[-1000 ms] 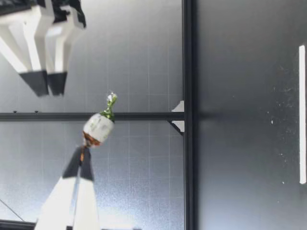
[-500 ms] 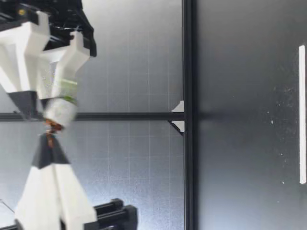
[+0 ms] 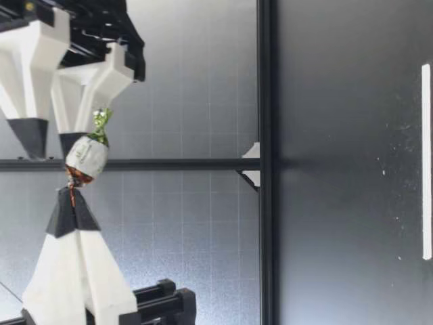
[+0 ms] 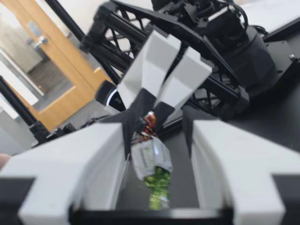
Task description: Pick up the candy and unwrap it.
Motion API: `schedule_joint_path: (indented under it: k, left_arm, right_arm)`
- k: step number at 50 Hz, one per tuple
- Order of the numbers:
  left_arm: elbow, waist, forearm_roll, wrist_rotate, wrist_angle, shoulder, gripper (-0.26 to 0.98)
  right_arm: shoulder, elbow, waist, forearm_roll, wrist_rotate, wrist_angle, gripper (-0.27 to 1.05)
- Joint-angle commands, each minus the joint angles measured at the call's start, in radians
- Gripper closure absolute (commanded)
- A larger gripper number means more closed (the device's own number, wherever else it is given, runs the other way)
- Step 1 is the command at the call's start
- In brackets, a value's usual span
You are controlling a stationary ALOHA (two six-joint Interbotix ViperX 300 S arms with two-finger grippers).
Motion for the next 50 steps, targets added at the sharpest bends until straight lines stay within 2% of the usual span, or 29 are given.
schedule_joint_path:
  k: [1,13,22,31,37,44,50]
  left_arm:
    - [-0.015,0.000,0.002,-0.002,-0.009,-0.017,0.88]
    - [-0.018,-0.002,0.002,-0.002,-0.009,-0.015,0.88]
    - [-0.020,0.000,-0.002,-0.002,-0.009,-0.014,0.88]
    - [-0.020,-0.002,-0.002,-0.002,-0.009,-0.012,0.88]
    - [-0.017,0.000,-0.003,-0.002,-0.009,-0.015,0.88]
    - [-0.015,0.000,-0.006,-0.003,-0.009,-0.018,0.88]
    - [-0.008,0.000,-0.011,-0.003,-0.011,-0.018,0.88]
  right_arm:
    - [-0.002,-0.017,-0.009,0.002,0.000,-0.011,0.27]
    - [0.018,-0.021,-0.008,-0.003,0.015,-0.011,0.27]
    - [0.020,-0.026,-0.009,-0.069,0.086,-0.008,0.28]
    - [0.041,-0.040,-0.009,-0.089,0.109,0.002,0.32]
    - [0.048,-0.040,-0.008,-0.110,0.109,0.002,0.50]
    - [0.038,-0.034,-0.012,-0.112,0.109,0.003,0.81]
    - [0.026,-0.032,-0.018,-0.112,0.107,0.006,0.96]
